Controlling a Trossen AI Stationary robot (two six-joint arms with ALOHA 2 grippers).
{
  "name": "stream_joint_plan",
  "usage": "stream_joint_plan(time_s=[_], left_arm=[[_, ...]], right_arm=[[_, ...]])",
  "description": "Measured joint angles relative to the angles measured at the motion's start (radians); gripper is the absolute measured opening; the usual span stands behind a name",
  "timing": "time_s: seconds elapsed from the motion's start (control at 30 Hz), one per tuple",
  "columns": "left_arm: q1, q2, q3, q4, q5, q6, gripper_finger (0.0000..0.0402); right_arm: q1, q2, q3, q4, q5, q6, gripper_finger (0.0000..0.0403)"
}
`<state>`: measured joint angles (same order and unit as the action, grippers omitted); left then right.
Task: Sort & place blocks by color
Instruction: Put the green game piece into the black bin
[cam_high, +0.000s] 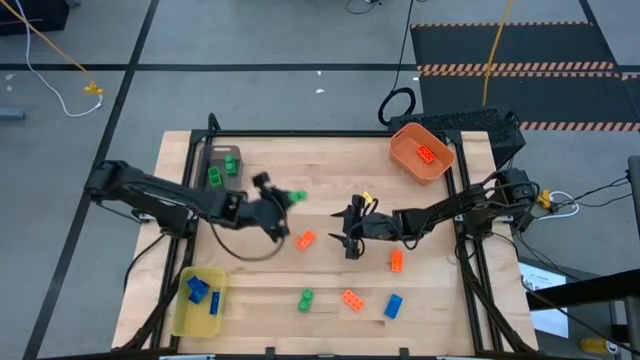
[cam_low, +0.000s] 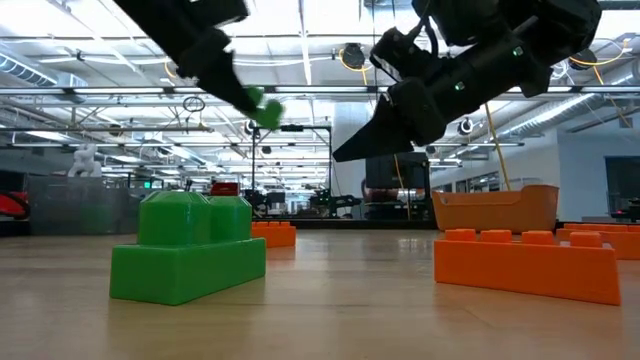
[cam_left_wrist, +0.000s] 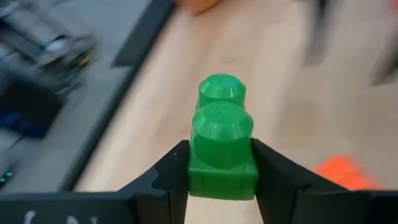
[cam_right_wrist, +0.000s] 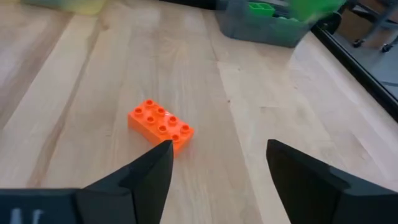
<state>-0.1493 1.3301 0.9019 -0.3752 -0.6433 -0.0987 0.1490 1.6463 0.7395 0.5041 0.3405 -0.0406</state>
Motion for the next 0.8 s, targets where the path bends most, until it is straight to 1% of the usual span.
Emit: stream_joint_plan(time_s=[0.1,0.17,0.33,0.43,0.53,0.7,0.8], left_arm=[[0.057,-0.080,0.001,-0.174,-0.094,-0.104,0.0137],[0.101,-0.121,0.000,-0.300,-0.127,-0.198,0.0137],[0.215,-0.181,0.000,-0.608,-0.152,-0.461,0.0137],[0.264,-0.186,0.000,-0.743,-0.151,-0.565,0.0137],[0.305,-0.186,-0.002,-0.812,-0.151,-0.620,0.0137],[0.385,-0.185,-0.051,-0.827,-0.150,-0.641,0.0146],[0.439,-0.185,-0.103,-0.824,-0.122,-0.644,0.0147]], right_arm=[[0.000,0.000,0.000,0.000,0.000,0.000,0.0252],[0.001,0.000,0.000,0.000,-0.001,0.000,0.0252],[0.001,0.000,0.000,-0.002,-0.001,0.002,0.0253],[0.001,0.000,0.000,-0.003,-0.001,0.003,0.0253],[0.001,0.000,0.000,-0.004,-0.001,0.006,0.0253],[0.001,0.000,0.000,-0.001,-0.001,0.011,0.0253],[0.001,0.000,0.000,-0.001,-0.001,0.014,0.0253]])
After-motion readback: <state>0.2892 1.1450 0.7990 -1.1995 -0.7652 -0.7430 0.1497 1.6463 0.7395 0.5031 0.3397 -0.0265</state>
